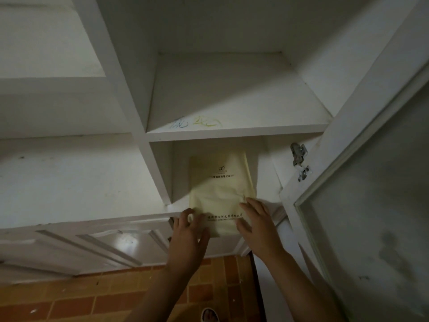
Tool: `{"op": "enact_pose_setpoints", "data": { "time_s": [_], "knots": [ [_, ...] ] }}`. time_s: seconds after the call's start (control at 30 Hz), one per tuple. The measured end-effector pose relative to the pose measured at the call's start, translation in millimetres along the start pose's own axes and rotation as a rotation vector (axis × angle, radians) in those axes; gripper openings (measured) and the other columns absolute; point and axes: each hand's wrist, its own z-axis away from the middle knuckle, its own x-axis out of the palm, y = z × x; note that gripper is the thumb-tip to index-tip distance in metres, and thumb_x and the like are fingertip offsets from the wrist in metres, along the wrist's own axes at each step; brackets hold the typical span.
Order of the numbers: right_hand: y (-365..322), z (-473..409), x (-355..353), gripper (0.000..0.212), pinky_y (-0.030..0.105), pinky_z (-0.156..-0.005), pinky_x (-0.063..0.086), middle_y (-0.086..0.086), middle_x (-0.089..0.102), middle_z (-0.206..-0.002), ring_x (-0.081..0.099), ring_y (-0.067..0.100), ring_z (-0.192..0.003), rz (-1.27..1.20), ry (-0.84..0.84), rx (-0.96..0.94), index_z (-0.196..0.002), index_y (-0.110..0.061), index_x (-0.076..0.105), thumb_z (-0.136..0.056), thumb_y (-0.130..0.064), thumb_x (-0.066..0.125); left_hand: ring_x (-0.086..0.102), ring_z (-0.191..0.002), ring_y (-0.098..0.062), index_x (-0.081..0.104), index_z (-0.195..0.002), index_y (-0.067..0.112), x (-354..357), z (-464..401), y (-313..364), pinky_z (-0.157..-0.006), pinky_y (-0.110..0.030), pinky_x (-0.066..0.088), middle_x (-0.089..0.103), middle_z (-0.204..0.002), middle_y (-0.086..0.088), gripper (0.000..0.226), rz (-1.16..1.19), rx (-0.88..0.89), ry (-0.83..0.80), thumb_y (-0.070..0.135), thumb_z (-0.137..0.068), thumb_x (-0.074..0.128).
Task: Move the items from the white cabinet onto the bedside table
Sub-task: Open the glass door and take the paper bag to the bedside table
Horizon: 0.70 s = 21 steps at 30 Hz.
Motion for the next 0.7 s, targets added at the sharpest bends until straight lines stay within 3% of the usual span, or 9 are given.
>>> {"op": "enact_pose_setpoints", "data": {
  "time_s": [0.17,0.3,0.47,0.6,0.7],
  "knots": [
    [8.8,8.8,-5.0,0.05,0.035,-0.109,0.048,-0.004,0.034,-0.151,0.039,0.015,-0.137,-0.086,0.051,0.08,-0.145,-0.02,0.056,-0.098,-0.036,0.067,0.046,-0.128,-0.025,0.043,-0.14,0.042,-2.7,4.4,-6.7,-0.089,-0.047,0.059,0.032,-0.146,0.001,0.049,0.082,-0.068,-0.013,0.042,-0.094,0.061],
    [2.8,-1.0,-10.1,0.056,0.03,-0.101,0.052,-0.009,0.029,-0.146,0.046,0.013,-0.128,-0.144,0.012,0.134,-0.146,-0.025,0.049,-0.097,-0.041,0.068,0.051,-0.12,-0.022,0.039,-0.142,0.04,-3.5,-8.3,-11.3,-0.081,-0.038,0.061,0.036,-0.139,0.003,0.053,0.085,-0.094,-0.036,0.046,-0.093,0.06],
    [-15.1,-13.2,-4.5,0.061,0.012,-0.085,0.044,-0.004,0.031,-0.145,0.048,0.01,-0.117,-0.121,-0.029,0.126,-0.145,-0.022,0.048,-0.094,-0.047,0.07,0.049,-0.108,-0.013,0.039,-0.145,0.036,0.1,-11.2,1.2,-0.085,-0.032,0.057,0.038,-0.135,0.002,0.057,0.128,-0.133,-0.043,0.049,-0.095,0.061],
    [-14.8,-2.4,1.0,0.058,0.019,-0.088,0.055,-0.003,0.034,-0.143,0.052,0.013,-0.12,-0.156,-0.028,0.134,-0.143,-0.022,0.049,-0.094,-0.044,0.071,0.054,-0.107,-0.012,0.038,-0.145,0.039,6.2,4.6,-3.7,-0.086,-0.033,0.059,0.037,-0.135,0.007,0.059,0.185,-0.13,-0.038,0.051,-0.093,0.063],
    [-7.2,14.1,4.8,0.053,0.009,-0.082,0.051,-0.006,0.036,-0.137,0.052,0.013,-0.122,-0.22,-0.01,0.178,-0.139,-0.024,0.05,-0.093,-0.039,0.074,0.057,-0.11,-0.015,0.038,-0.144,0.042,8.4,13.2,-12.0,-0.085,-0.035,0.062,0.037,-0.134,0.011,0.059,0.228,-0.153,-0.053,0.053,-0.092,0.063]
  ]
}}
